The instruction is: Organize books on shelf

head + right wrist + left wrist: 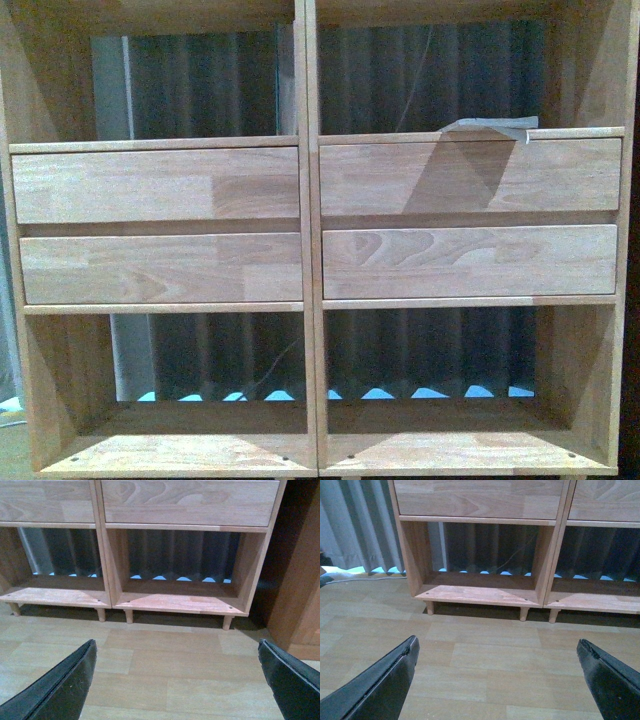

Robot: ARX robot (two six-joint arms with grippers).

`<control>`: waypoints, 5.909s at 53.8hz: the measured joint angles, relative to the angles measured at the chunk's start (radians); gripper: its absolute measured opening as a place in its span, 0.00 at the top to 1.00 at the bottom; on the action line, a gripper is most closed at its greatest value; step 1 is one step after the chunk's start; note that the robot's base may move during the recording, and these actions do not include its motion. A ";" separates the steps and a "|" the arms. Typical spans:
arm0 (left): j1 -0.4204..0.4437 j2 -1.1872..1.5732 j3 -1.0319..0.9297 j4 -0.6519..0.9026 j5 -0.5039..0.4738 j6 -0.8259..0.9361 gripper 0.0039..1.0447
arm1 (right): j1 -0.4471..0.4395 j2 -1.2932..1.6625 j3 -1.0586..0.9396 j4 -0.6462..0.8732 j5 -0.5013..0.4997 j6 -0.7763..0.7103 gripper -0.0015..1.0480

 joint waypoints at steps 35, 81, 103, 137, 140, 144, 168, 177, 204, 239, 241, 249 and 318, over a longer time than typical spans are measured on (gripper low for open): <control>0.000 0.000 0.000 0.000 0.000 0.000 0.07 | 0.000 0.000 0.000 0.000 0.000 0.000 0.07; 0.000 0.000 0.000 0.000 0.000 0.000 0.07 | 0.000 0.000 0.000 0.000 0.000 0.000 0.07; 0.000 0.000 0.000 0.000 0.000 0.000 0.07 | 0.000 0.000 0.000 0.000 0.000 0.000 0.07; 0.000 0.000 0.000 0.000 0.000 0.000 0.07 | 0.000 0.000 0.000 0.000 0.000 0.000 0.07; 0.000 0.000 0.000 0.000 0.000 0.000 0.07 | 0.000 0.000 0.000 0.000 0.000 0.000 0.07; 0.000 0.000 0.000 0.000 0.000 0.000 0.07 | 0.000 0.000 0.000 0.000 0.000 0.000 0.07; 0.000 0.000 0.000 0.000 0.000 0.000 0.07 | 0.067 0.579 0.107 0.152 0.924 0.556 0.07; 0.000 0.000 0.000 0.000 0.000 0.000 0.07 | -0.042 0.977 0.296 0.302 0.650 0.856 0.07; 0.000 0.000 0.000 0.000 0.000 0.000 0.07 | -0.049 1.368 0.651 0.311 0.425 1.170 0.07; 0.000 0.000 0.000 0.000 0.000 0.000 0.07 | -0.013 1.588 0.876 0.269 0.336 1.358 0.07; 0.000 0.000 0.000 0.000 0.000 0.000 0.07 | -0.012 1.595 0.883 0.269 0.333 1.367 0.07; 0.000 0.000 0.000 0.000 0.000 0.000 0.07 | -0.012 1.624 0.918 0.269 0.325 1.386 0.07; 0.000 0.000 0.000 0.000 0.000 0.000 0.07 | -0.084 1.761 1.097 0.267 0.349 1.399 0.33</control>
